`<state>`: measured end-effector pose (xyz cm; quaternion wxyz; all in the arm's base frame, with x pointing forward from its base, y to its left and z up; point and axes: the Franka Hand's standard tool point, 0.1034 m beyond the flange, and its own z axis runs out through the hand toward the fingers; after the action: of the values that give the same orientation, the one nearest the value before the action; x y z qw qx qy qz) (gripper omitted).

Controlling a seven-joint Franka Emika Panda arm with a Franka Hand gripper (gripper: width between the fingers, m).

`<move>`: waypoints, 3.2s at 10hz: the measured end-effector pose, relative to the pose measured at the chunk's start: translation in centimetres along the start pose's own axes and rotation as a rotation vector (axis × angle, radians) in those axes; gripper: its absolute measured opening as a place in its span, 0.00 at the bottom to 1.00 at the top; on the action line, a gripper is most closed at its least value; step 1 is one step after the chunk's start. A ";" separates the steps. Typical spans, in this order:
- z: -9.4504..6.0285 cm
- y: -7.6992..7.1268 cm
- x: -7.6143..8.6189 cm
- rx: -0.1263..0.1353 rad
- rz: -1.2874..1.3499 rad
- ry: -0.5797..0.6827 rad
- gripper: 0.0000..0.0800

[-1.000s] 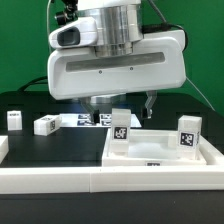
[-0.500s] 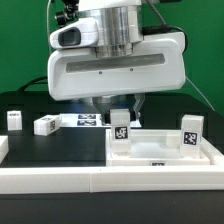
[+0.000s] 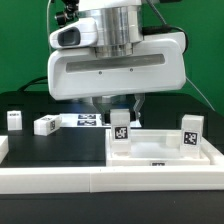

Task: Assemble square table

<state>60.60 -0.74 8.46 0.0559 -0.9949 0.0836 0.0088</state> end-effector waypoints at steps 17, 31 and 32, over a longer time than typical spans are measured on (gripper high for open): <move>0.7 -2.7 -0.2 0.040 1.080 0.022 0.57; 0.8 -3.0 -0.3 -0.087 -0.245 0.027 0.81; 0.8 -2.9 -0.2 -0.088 -0.296 0.025 0.81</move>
Offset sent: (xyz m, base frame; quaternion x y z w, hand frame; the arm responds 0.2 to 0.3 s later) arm -0.0134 0.0062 -0.0154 0.0103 -0.0052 0.2569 0.9664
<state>60.85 2.26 7.98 0.0118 -0.9979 -0.0636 -0.0081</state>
